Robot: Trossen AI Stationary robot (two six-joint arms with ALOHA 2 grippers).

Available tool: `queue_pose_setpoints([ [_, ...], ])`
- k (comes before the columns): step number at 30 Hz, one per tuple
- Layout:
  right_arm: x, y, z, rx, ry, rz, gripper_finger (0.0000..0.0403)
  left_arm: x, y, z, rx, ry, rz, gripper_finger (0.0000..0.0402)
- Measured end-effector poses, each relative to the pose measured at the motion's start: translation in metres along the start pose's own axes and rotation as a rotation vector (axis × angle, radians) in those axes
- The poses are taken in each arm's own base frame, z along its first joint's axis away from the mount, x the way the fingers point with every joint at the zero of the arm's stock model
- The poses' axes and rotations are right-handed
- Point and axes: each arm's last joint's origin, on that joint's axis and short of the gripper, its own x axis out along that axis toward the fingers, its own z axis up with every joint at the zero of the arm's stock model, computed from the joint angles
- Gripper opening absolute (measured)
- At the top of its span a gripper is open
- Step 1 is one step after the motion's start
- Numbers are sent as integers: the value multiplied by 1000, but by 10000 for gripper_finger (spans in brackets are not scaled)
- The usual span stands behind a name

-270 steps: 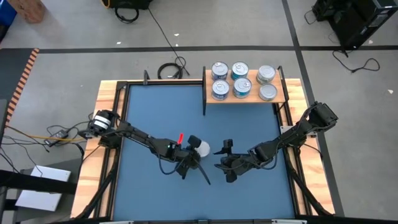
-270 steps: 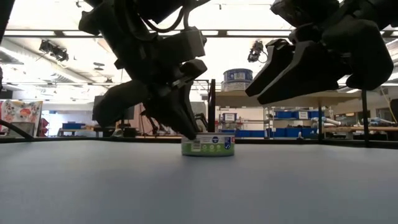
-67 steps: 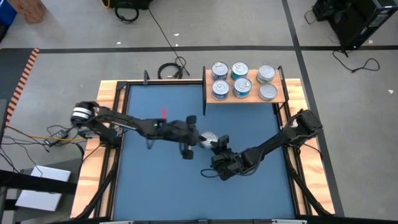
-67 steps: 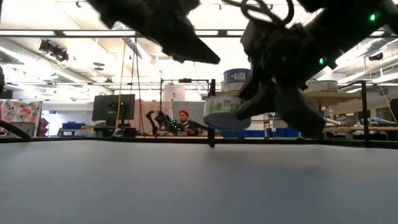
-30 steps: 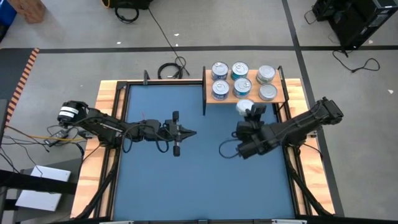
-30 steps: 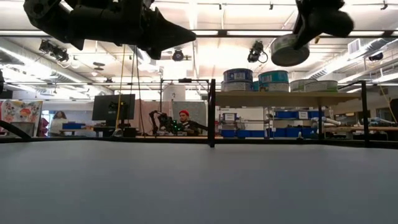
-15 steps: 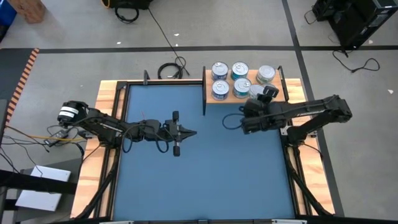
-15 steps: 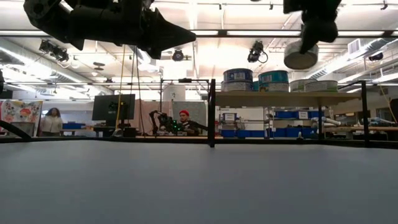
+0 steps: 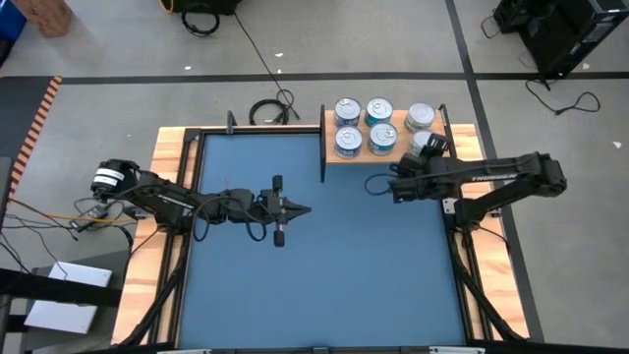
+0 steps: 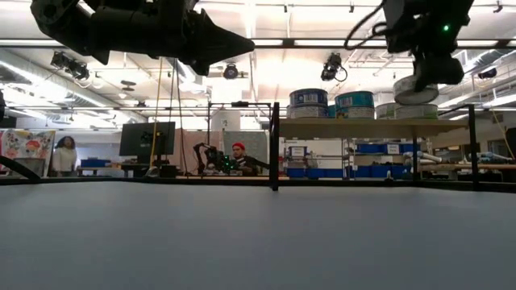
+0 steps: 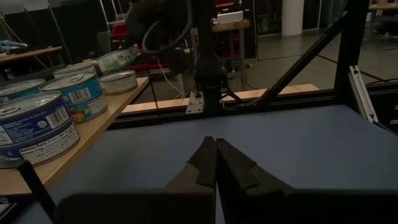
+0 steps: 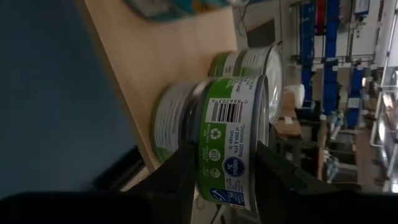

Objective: Stack canned seafood by type on shelf
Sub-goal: Stack the green tuna can on top of the green tuna can on the shelf

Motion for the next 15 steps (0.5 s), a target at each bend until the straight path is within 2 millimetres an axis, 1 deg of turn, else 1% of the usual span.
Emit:
queue_pose_setpoints([
  [4, 8, 0, -2, -16, 47, 8, 128, 0, 0, 0, 0, 0, 5, 6],
  [7, 10, -1, -2, -7, 72, 31, 139, 0, 0, 0, 0, 0, 5, 6],
  [15, 11, -1, -2, -23, 79, 34, 197, 0, 0, 0, 0, 1, 7, 6],
])
